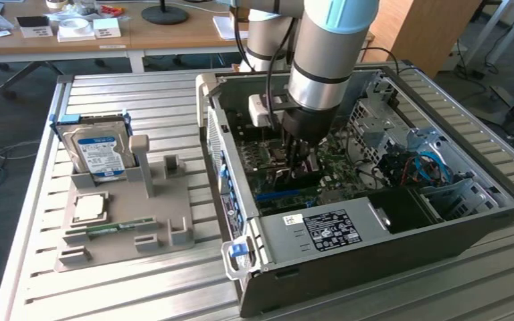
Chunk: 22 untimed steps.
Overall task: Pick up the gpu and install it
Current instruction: 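Insert the gpu into the slot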
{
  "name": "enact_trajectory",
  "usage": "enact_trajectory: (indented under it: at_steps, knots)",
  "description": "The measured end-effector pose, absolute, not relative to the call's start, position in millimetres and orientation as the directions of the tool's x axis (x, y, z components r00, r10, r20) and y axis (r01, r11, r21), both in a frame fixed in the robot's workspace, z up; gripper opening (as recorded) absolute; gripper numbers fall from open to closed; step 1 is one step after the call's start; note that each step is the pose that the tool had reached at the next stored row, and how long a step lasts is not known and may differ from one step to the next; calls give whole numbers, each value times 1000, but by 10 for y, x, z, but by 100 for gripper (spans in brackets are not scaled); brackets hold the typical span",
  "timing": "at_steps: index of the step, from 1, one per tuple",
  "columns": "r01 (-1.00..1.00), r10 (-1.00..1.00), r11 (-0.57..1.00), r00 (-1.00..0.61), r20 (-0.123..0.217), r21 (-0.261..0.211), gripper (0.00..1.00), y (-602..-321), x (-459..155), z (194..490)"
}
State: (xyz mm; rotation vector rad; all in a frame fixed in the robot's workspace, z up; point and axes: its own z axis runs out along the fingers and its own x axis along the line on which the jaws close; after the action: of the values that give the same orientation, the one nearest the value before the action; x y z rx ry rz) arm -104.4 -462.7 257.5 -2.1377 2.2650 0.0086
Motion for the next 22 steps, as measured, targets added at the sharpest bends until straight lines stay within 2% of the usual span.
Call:
enact_trajectory:
  at_steps: [22]
  knots:
    - [-998, -998, 58, -58, -23, -14, 27, -4627, -1064, 2484]
